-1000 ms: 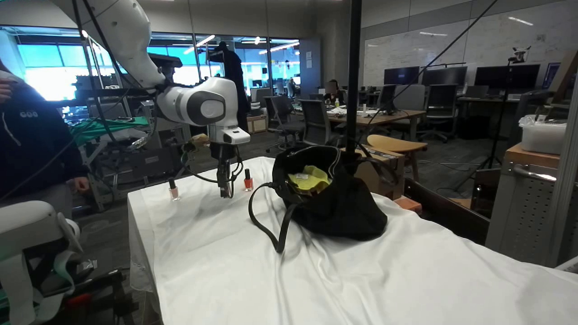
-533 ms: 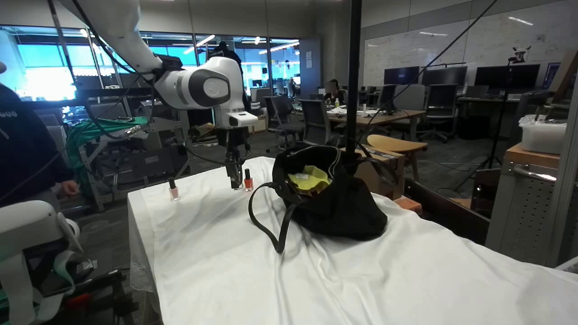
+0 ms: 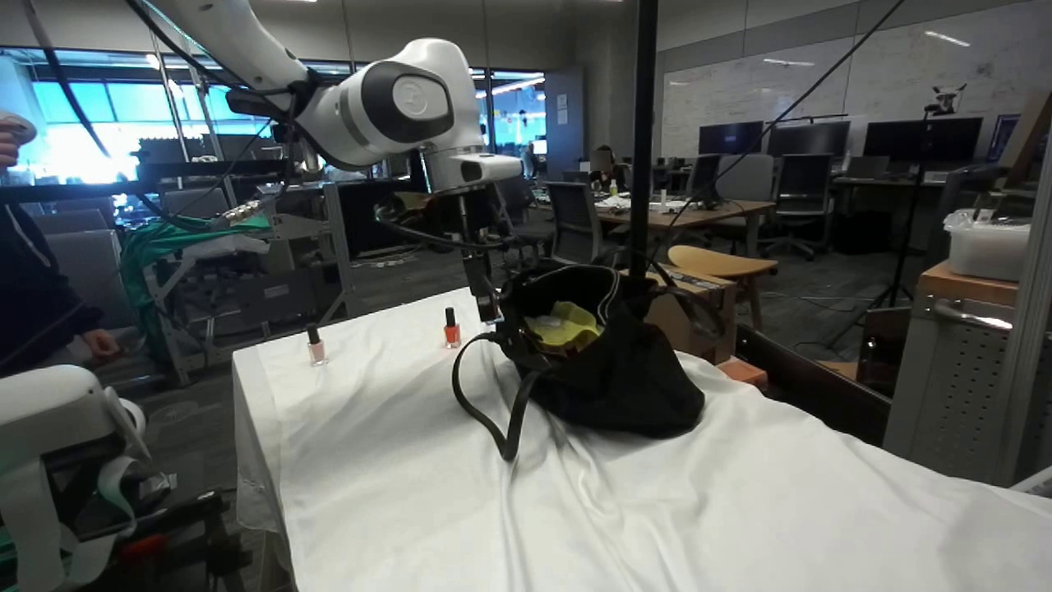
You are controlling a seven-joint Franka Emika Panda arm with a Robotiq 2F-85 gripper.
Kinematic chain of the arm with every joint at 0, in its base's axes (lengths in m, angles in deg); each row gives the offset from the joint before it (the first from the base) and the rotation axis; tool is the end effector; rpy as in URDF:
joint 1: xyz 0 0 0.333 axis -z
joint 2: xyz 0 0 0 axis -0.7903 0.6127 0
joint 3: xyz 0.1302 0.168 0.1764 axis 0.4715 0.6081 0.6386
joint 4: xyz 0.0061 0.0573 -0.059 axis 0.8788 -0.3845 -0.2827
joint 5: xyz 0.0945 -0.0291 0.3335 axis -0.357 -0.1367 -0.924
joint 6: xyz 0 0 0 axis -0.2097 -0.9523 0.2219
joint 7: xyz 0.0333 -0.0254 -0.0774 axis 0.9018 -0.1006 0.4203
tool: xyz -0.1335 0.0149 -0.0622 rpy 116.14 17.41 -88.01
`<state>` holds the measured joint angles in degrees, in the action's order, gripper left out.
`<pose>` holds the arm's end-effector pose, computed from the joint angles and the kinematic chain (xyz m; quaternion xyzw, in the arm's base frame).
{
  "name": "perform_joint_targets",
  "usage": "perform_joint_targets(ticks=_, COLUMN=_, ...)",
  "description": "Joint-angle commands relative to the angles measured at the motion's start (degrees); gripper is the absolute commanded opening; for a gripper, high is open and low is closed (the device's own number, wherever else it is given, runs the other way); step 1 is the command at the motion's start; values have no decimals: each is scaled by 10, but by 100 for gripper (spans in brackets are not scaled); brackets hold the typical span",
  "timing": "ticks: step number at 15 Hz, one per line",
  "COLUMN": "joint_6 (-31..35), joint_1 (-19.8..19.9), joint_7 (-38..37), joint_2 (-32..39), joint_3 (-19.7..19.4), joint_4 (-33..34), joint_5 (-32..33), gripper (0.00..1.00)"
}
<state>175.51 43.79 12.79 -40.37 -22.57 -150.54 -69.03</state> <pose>0.5377 0.0558 0.3054 0.9666 -0.2366 0.0567 0.0809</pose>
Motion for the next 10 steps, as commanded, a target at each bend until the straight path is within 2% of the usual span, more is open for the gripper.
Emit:
perform_joint_targets(ticks=1, joint_6=-6, joint_1=26, joint_7=47, joint_2=15, joint_3=-8, joint_4=43, joint_5=16, gripper=15)
perform_joint_targets(ticks=9, joint_6=-10, joint_1=50, joint_7=120, joint_2=80, joint_3=-28, joint_4=136, joint_5=20, gripper=15)
perform_joint_targets(ticks=10, joint_6=-11, joint_1=50, joint_7=125, joint_2=88, joint_3=-31, joint_4=146, joint_5=19, gripper=26)
